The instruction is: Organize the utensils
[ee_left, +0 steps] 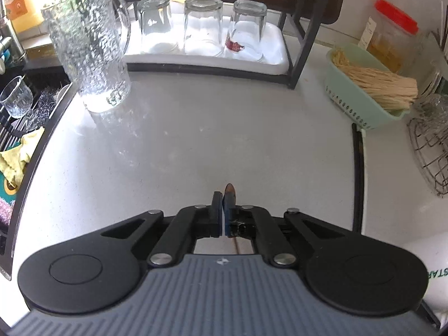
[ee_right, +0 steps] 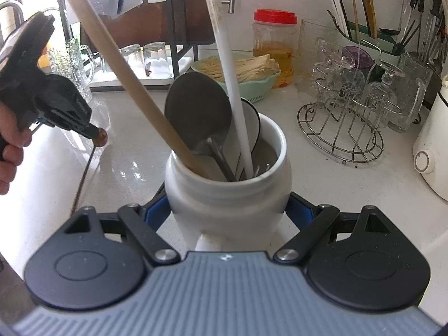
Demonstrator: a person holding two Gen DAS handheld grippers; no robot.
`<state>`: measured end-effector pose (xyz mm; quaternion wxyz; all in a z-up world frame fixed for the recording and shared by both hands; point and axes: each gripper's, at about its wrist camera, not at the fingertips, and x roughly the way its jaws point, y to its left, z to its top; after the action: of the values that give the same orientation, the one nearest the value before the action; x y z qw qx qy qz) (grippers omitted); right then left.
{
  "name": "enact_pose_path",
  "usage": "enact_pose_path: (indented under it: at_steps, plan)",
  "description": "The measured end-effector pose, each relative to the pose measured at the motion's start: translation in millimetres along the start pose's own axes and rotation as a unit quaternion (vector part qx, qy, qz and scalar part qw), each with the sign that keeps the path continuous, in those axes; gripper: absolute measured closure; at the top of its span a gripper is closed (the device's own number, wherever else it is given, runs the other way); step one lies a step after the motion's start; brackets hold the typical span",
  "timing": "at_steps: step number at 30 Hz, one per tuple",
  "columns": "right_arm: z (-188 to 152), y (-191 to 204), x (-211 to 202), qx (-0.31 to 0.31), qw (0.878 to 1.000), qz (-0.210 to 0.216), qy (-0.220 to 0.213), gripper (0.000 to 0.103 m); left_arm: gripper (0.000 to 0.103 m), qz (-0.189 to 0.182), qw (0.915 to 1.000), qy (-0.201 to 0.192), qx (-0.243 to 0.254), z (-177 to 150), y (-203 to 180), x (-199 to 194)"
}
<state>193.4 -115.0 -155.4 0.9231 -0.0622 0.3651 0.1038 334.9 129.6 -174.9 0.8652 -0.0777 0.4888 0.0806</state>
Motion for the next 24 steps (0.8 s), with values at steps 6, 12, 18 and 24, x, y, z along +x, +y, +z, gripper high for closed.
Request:
enact_pose_path:
  at_steps: [6,12,18,24]
  plan:
    - [-0.2,-1.4,0.3,-0.004,1.000,0.005,-0.002,0.013,0.102,-0.017,0.9999,-0.001,-0.002,-3.0,2.8,1.0]
    - [-1.0,-1.5,-0.1,-0.006,1.000,0.007,-0.004,0.013,0.102,-0.028,0.9985,-0.022,0.041,-6.5,-14.3,-7.5]
    - [-1.4,-0.8,-0.2,-0.010,1.000,0.009,-0.006,0.013,0.102,-0.045,0.9974,-0.040,0.039,-8.2,-17.0,-34.9]
    - [-1.3,-1.4,-0.5,-0.013,1.000,0.012,-0.006,0.013,0.102,-0.063,0.9941,-0.079,0.038,-7.3,-20.5,-82.9]
